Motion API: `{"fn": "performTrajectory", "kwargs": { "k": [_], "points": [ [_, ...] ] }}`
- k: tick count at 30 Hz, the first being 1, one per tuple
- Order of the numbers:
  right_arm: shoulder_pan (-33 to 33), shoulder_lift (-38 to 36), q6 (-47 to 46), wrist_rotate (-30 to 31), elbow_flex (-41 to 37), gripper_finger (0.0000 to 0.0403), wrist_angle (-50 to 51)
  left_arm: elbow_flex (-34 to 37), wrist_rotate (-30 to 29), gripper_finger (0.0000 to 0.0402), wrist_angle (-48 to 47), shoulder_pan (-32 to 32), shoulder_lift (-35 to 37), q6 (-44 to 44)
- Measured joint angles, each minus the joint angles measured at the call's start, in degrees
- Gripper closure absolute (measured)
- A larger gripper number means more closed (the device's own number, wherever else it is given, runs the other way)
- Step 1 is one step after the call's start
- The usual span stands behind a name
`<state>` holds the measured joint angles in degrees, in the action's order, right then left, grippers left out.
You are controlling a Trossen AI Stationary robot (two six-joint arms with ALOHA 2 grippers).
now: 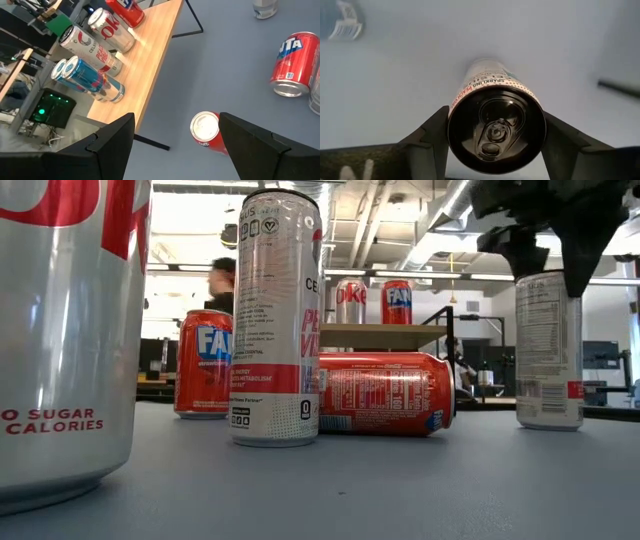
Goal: Place canned beverage on shelf
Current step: Move the right pink soda can to the center of the table
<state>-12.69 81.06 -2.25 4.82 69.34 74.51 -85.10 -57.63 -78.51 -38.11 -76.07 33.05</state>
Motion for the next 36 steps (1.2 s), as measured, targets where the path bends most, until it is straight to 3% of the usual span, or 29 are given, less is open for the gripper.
{"fn": "performTrajectory", "kwargs": {
  "k": [9,14,19,24,28,36],
  "points": [
    [-0.1,0.1,32.7,1.7,-0.1,0.0172,-6.2,0.0,0.1,0.0123,5.1,0.0,0.0,-5.1],
    [-0.3,0.1,36.6,2.5,-0.1,0.0172,-8.8,0.0,0.1,0.0123,7.9,0.0,0.0,-8.0],
    [-0.7,0.1,51.0,4.2,-0.1,0.0172,-8.8,0.0,-0.1,0.0123,7.8,0.0,0.0,-8.2],
    [-1.1,0.9,49.2,3.4,-0.1,0.0172,-11.9,0.0,0.2,0.0123,10.7,0.0,0.0,-10.7],
    [-1.2,0.9,45.3,2.2,0.0,0.0171,-14.6,0.0,4.6,0.0123,16.3,0.0,0.0,-16.4],
    [-0.2,0.9,48.8,3.0,0.0,0.0147,-18.5,0.0,9.2,0.0123,23.3,2.3,0.0,-23.4]
  ]
}}
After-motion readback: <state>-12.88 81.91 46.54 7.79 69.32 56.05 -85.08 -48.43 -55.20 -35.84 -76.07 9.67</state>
